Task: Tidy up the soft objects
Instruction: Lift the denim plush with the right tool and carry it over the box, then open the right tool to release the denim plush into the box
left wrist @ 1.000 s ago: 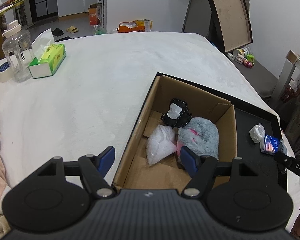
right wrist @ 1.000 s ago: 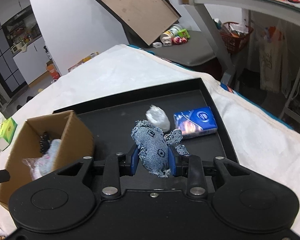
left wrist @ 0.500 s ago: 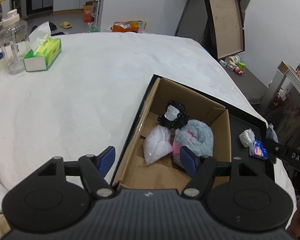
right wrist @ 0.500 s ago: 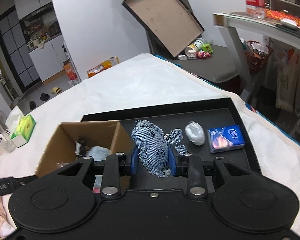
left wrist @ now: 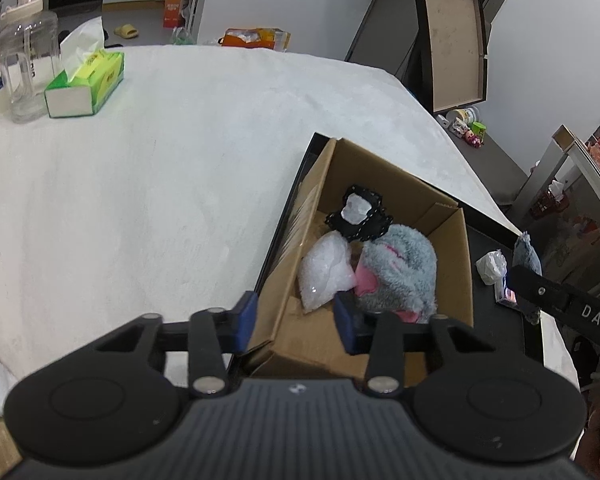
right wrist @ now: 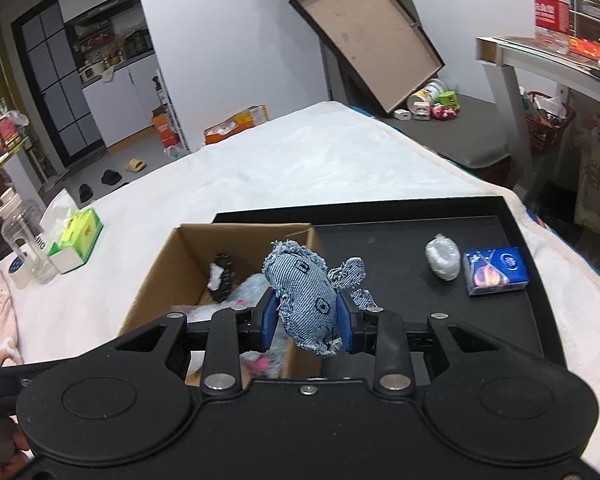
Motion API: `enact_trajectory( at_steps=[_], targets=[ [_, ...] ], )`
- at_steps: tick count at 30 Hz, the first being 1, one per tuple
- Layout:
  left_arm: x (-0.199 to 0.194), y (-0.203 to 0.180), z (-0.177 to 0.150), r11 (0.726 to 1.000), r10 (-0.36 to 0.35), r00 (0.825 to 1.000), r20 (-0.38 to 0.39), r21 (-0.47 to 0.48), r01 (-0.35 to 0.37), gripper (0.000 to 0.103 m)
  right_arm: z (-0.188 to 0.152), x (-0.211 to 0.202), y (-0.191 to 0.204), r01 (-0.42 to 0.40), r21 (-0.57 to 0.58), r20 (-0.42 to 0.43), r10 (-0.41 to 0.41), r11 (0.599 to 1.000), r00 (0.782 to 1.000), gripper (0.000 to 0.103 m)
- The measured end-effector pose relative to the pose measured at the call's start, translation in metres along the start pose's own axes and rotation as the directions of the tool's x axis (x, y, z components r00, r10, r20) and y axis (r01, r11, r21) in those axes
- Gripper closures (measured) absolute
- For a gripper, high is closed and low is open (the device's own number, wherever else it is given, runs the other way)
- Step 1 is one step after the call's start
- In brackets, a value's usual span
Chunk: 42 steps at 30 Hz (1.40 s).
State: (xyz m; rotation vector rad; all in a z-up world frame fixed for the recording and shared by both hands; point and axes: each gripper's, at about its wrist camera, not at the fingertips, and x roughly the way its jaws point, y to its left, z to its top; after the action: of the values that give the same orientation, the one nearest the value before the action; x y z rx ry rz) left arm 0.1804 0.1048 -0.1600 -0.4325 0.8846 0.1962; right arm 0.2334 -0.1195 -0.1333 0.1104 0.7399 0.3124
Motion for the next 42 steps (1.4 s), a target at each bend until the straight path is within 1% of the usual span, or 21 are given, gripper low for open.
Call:
enact_trajectory(
  at_steps=[6,10,13,19,26,35,36,38,39,42],
  targets=[
    [-0.001,0.006,-0.001,0.999,-0.032,0.999,0.002,-0.015,0.032,0.079,-0.004,-0.001,0.019,-0.021,-0.016,-0.012,0.021,1.0,1.0,0.072],
    [0.0,0.01,-0.002,0.999,-0.04,0.999,0.006,-0.017,0.04,0.085,-0.006,-0.001,0.029,-0.03,-0.023,-0.02,0.03,0.999,0.999,0.072],
    [0.001,0.013,-0.003,0.998,-0.05,0.999,0.006,-0.024,0.05,0.087,-0.007,-0.001,0.037,-0.037,-0.028,-0.024,0.037,0.999,0.999,0.072],
    [0.006,0.021,-0.007,0.997,-0.067,0.998,-0.006,-0.04,0.067,0.09,-0.01,0.004,0.052,-0.059,-0.039,-0.047,0.058,0.997,0.997,0.071],
    [0.007,0.024,-0.008,0.995,-0.087,0.996,-0.008,-0.047,0.086,0.091,-0.017,0.011,0.067,-0.087,-0.037,-0.083,0.084,0.995,0.993,0.071],
    [0.009,0.031,-0.007,0.991,-0.109,0.994,-0.019,-0.074,0.108,0.09,-0.019,0.019,0.077,-0.107,-0.013,-0.114,0.105,0.994,0.988,0.07],
    [0.009,0.032,-0.007,0.991,-0.111,0.994,-0.02,-0.077,0.109,0.09,-0.019,0.02,0.078,-0.114,-0.009,-0.117,0.112,0.993,0.987,0.067],
    [0.009,0.032,-0.007,0.991,-0.114,0.993,-0.022,-0.078,0.112,0.09,-0.019,0.022,0.078,-0.136,0.011,-0.121,0.136,0.991,0.983,0.064],
    [0.009,0.032,-0.007,0.991,-0.114,0.993,-0.023,-0.078,0.112,0.09,-0.019,0.022,0.077,-0.147,0.023,-0.121,0.149,0.989,0.981,0.058],
    [0.009,0.032,-0.007,0.991,-0.112,0.993,-0.025,-0.072,0.11,0.089,-0.019,0.021,0.078,-0.15,0.02,-0.119,0.152,0.988,0.981,0.053]
  ],
)
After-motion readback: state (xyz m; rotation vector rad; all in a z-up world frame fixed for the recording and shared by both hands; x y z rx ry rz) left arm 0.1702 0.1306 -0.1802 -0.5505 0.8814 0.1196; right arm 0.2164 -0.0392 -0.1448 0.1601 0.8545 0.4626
